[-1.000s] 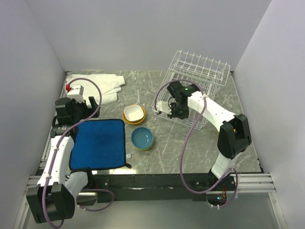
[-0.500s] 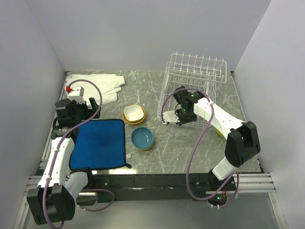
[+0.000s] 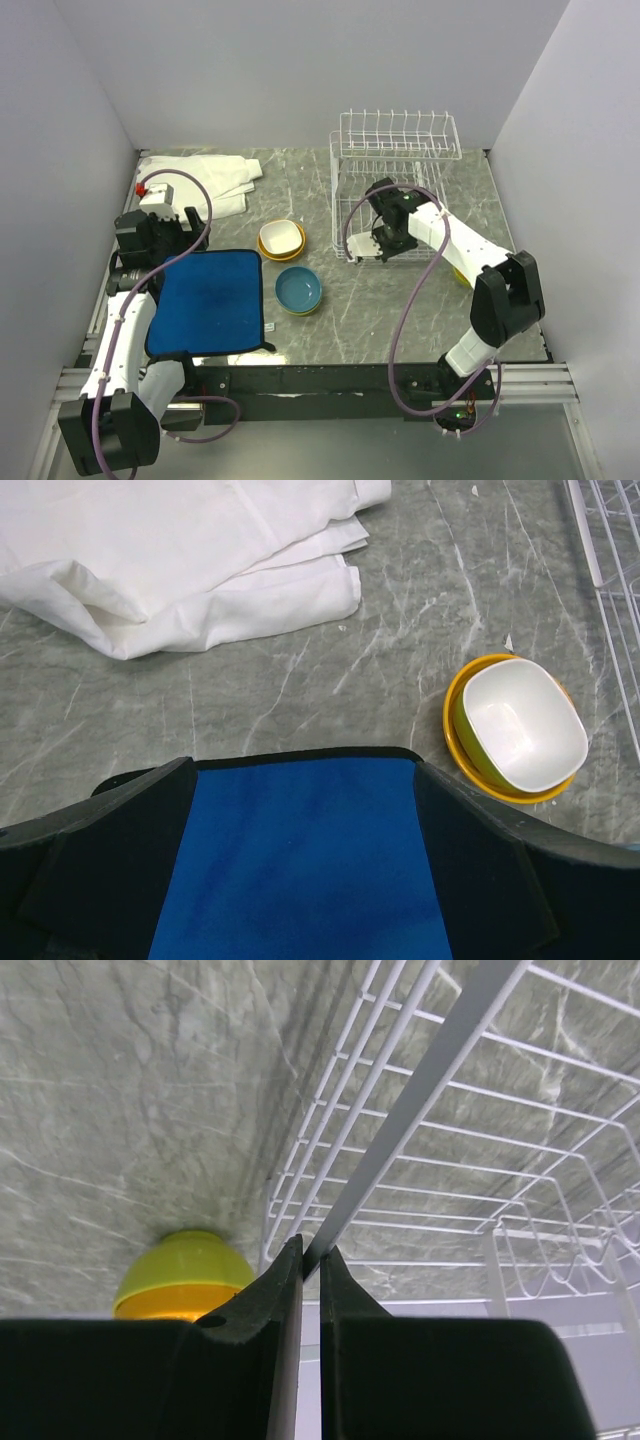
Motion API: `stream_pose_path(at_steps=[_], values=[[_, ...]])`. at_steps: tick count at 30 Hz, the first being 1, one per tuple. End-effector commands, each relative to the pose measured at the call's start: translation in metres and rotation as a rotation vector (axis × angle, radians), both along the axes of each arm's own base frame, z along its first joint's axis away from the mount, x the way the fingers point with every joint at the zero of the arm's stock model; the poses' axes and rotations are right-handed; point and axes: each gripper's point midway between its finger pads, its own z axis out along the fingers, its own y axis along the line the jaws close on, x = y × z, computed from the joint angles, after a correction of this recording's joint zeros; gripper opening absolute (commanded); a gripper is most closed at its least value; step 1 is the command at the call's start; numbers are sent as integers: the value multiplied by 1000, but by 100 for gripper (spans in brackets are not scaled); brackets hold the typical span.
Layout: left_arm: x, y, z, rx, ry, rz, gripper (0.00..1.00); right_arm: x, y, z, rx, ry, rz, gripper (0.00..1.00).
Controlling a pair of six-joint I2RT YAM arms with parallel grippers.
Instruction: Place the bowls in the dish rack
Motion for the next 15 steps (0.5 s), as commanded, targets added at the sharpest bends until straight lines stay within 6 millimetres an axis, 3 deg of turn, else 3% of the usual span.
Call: stream_pose_path(at_steps=[1,5,13,15], values=[[6,-2,12,-13,-44,-15,97,41,-4,24,-73,-120,63,0],[9,-3,12,-19,-45,-19,97,56,-1,31,-54,-142,28,0],[14,-3,12,-29,-44,-15,97,66,2,32,-31,-157,-8,0],[14,-5,12,-30,-42,-28,97,64,1,35,-24,-163,-31,7]])
